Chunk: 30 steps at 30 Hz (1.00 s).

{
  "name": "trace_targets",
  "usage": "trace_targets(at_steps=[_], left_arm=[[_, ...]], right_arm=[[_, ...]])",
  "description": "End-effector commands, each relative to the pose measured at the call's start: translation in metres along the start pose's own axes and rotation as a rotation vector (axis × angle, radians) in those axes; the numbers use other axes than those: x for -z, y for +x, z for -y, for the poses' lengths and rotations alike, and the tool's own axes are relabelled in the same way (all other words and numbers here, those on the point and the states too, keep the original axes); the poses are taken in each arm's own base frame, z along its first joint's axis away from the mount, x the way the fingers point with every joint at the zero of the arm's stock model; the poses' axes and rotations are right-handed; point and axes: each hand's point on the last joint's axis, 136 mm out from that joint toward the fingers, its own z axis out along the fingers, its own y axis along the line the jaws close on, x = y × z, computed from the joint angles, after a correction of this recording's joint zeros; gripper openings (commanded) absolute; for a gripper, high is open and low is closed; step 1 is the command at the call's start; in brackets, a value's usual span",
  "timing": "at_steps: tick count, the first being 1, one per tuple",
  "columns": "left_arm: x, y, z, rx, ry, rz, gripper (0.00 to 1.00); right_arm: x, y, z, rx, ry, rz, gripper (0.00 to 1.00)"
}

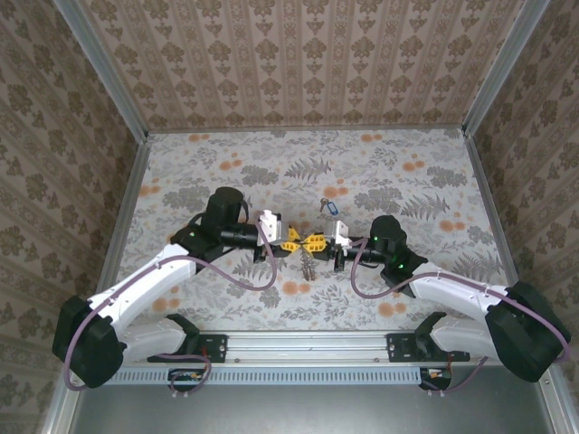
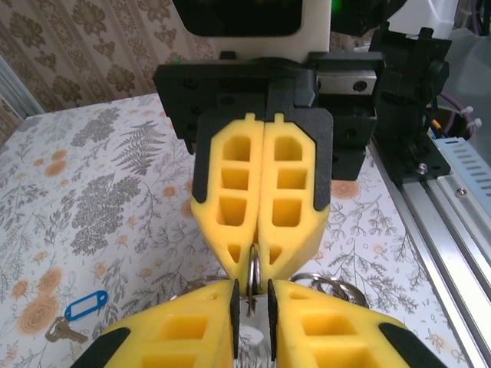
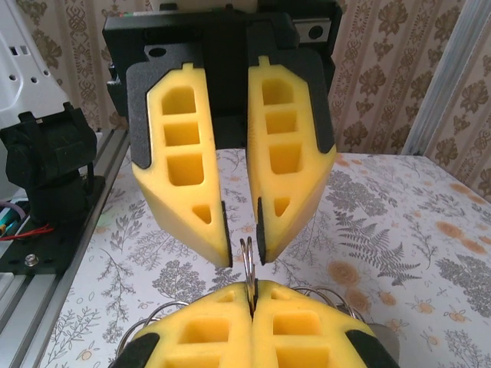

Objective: Put the keys on the keyring

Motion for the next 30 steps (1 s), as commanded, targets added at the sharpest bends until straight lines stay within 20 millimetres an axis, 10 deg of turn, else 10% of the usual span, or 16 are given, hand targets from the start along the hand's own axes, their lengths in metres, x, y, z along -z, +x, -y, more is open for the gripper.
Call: trace_targets(at_steps=[1, 8, 15, 30], left_arm=[[0.000, 0.004, 0.007, 0.007, 0.036, -0.002, 0.20], [-0.001, -0.005, 0.003, 0.001, 0.027, 0.028, 0.00], [0.001, 0.009, 0.001, 0.000, -0.006, -0.129, 0.00], [-0.004, 0.009, 0.002, 0.027, 0.035, -0.260, 0.00]], right_arm=[[0.002, -0.025, 0.000, 0.038, -0.012, 0.073, 0.00], [0.002, -0.022, -0.001, 0.034, -0.017, 0.062, 0.00], [0.009, 0.012, 0.002, 0.074, 0.000, -0.191, 0.35], [-0.001, 0.021, -0.002, 0.112, -0.054, -0.319, 0.32]])
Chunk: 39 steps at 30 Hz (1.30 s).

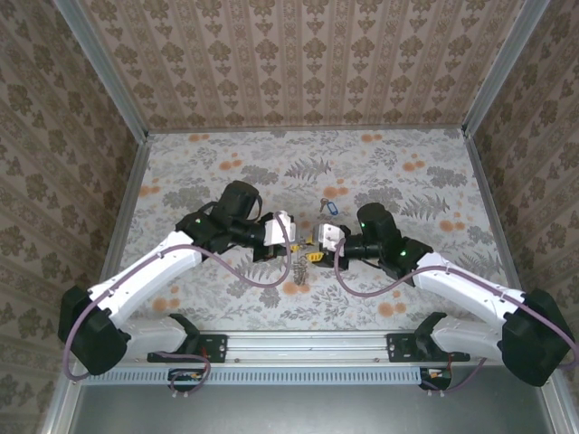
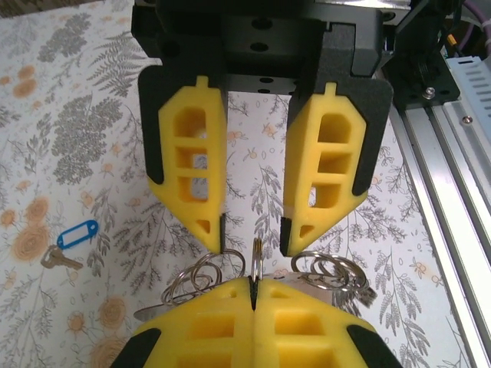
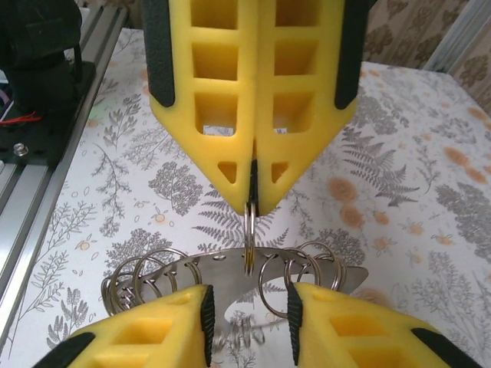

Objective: Put the keys on the keyring

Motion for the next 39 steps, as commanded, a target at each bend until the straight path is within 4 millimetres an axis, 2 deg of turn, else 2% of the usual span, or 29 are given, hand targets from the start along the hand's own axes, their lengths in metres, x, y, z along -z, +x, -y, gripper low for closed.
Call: trace_targets(at_steps=[1, 10, 12, 17, 22, 25, 28, 30, 34, 39], left_arm=[[0.001, -0.007, 0.003, 0.006, 0.026, 0.004, 0.00], [-0.003, -0.001, 0.005, -0.003, 0.042, -0.035, 0.00], [-0.006, 0.006, 0.004, -0.013, 0.033, -0.083, 0.00], [-0.006, -0.001, 0.002, -0.011, 0.032, -0.053, 0.00], [-0.004, -0.001, 0.002, -0.004, 0.029, -0.042, 0.00], [0.000, 0.000, -0.002, 0.012, 0.007, -0.031, 0.00], [0.003, -0.003, 0.001, 0.026, 0.013, 0.038, 0.22], [0.003, 0.001, 0.000, 0.040, 0.005, 0.061, 0.28], [0.000, 0.004, 0.001, 0.060, 0.019, 0.085, 0.31], [-0.003, 0.006, -0.003, 0.071, 0.021, 0.084, 0.30]], right_arm=[[-0.002, -0.011, 0.002, 0.018, 0.000, 0.016, 0.31], [-0.004, -0.015, 0.002, -0.005, -0.001, 0.041, 0.28], [-0.004, -0.017, 0.001, -0.008, -0.005, 0.049, 0.26], [-0.008, -0.016, -0.001, -0.021, -0.023, 0.050, 0.24], [-0.010, -0.014, -0.001, -0.025, -0.025, 0.046, 0.00], [-0.008, -0.014, 0.000, -0.021, -0.013, 0.053, 0.00], [-0.005, -0.020, 0.003, -0.025, 0.015, 0.104, 0.00], [-0.002, -0.027, 0.007, -0.035, 0.048, 0.166, 0.00], [0.000, -0.035, 0.006, -0.044, 0.045, 0.226, 0.00], [0.001, -0.037, 0.004, -0.037, 0.031, 0.240, 0.00]])
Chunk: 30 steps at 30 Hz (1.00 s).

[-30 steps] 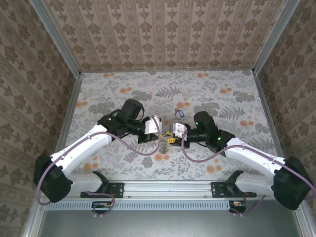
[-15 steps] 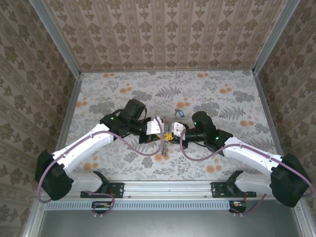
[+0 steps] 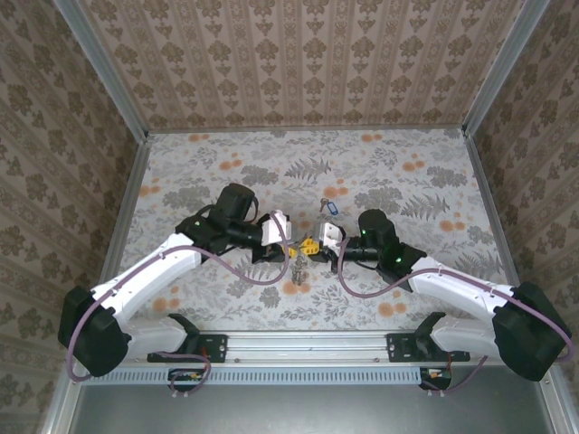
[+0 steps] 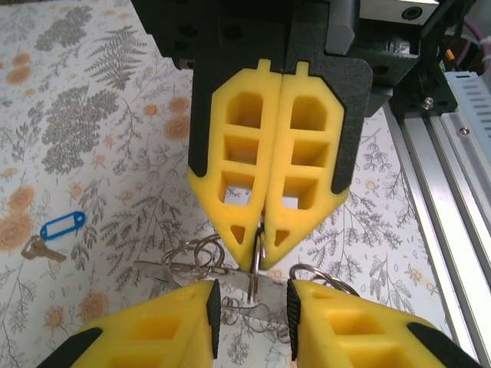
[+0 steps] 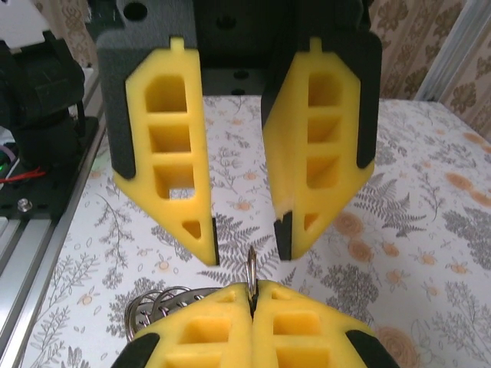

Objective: Put the keys on the keyring

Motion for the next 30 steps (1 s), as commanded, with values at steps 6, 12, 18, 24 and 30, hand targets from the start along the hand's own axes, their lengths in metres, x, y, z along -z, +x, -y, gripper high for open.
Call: trace_targets(at_steps=[6, 12, 18, 24, 30], left_arm=[[-0.003, -0.003, -0.002, 0.013, 0.016, 0.048, 0.27], [-0.001, -0.002, -0.001, 0.020, 0.018, 0.055, 0.09], [0.004, -0.010, -0.004, -0.005, -0.019, 0.100, 0.00], [0.010, -0.006, -0.013, -0.049, -0.103, 0.048, 0.00], [0.014, 0.001, -0.016, -0.233, -0.216, -0.056, 0.00]], right_arm=[[0.005, -0.028, 0.002, 0.034, 0.000, 0.112, 0.00], [0.007, -0.030, 0.002, 0.036, 0.003, 0.126, 0.00], [0.007, -0.027, -0.001, 0.034, -0.005, 0.119, 0.00], [0.012, -0.019, 0.002, 0.056, 0.035, 0.080, 0.40], [0.025, -0.020, 0.015, 0.071, 0.089, 0.079, 0.44]])
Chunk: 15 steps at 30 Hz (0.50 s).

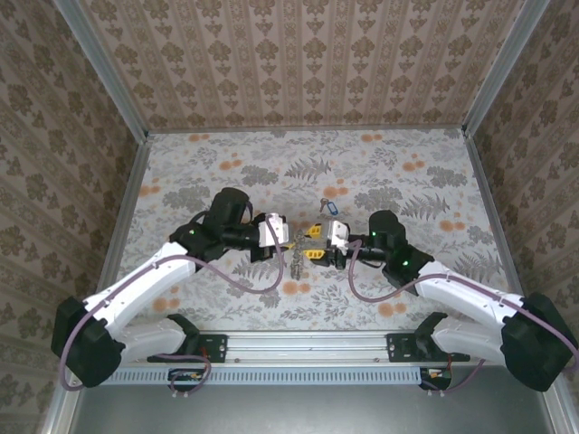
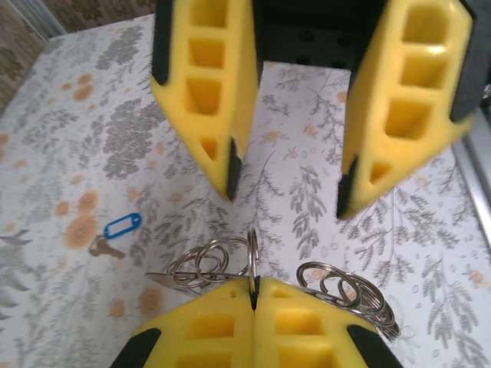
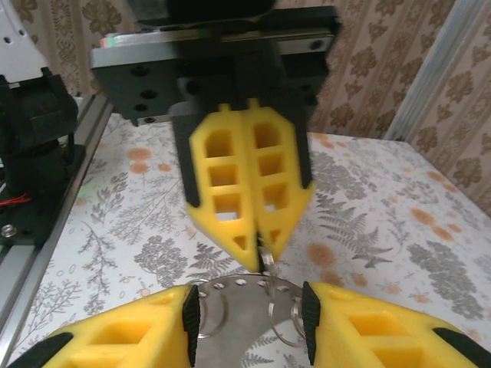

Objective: Put the keys on the keyring

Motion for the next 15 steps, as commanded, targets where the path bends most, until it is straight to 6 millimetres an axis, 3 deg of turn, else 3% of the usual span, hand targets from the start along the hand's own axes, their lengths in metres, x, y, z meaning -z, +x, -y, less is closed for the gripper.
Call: trace_targets(at_steps=[1, 6, 15], left_arm=[[0.004, 0.002, -0.006, -0.157, -0.084, -0.060, 0.00], [0.005, 0.001, -0.014, -0.282, -0.155, -0.102, 0.00], [0.006, -0.005, -0.020, -0.430, -0.206, -0.112, 0.00]], right_arm=[[0.009, -0.001, 0.008, 0.022, 0.035, 0.002, 0.44], [0.010, -0.004, 0.016, 0.028, 0.046, 0.004, 0.44], [0.020, -0.007, 0.055, -0.016, 0.202, 0.039, 0.45]])
